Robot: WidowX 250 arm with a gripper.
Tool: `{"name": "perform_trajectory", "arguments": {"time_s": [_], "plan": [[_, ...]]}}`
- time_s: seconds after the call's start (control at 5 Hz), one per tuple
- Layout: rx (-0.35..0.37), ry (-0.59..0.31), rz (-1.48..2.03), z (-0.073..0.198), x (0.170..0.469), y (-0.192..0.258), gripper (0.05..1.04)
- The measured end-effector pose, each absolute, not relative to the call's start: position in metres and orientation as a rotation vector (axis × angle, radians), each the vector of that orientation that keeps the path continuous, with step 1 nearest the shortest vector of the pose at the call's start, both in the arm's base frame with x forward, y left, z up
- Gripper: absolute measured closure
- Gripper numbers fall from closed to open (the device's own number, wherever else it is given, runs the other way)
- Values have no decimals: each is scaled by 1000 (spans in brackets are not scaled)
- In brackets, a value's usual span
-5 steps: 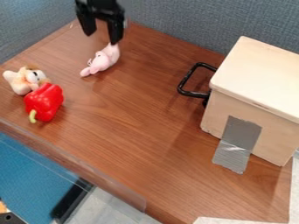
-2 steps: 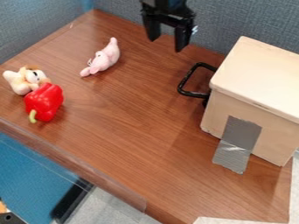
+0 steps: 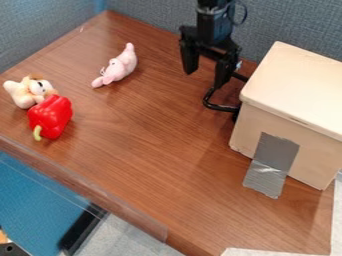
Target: Open the drawer
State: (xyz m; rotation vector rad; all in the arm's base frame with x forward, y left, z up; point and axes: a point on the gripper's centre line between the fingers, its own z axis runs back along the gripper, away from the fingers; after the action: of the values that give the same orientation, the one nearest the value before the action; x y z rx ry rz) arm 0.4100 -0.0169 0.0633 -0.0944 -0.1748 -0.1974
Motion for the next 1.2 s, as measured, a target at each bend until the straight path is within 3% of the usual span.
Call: {"name": "perform_trajectory", "arguments": {"time_s": [0.4,0.8,1.0,1.2], "plan": [[-122,-89,-192,27,406,-26,137],[-110,-93,-197,21,404,-27,725],[-113,-95,-171,21,404,-26,863],[-106,-92,-142,22,405,-12,867]]}}
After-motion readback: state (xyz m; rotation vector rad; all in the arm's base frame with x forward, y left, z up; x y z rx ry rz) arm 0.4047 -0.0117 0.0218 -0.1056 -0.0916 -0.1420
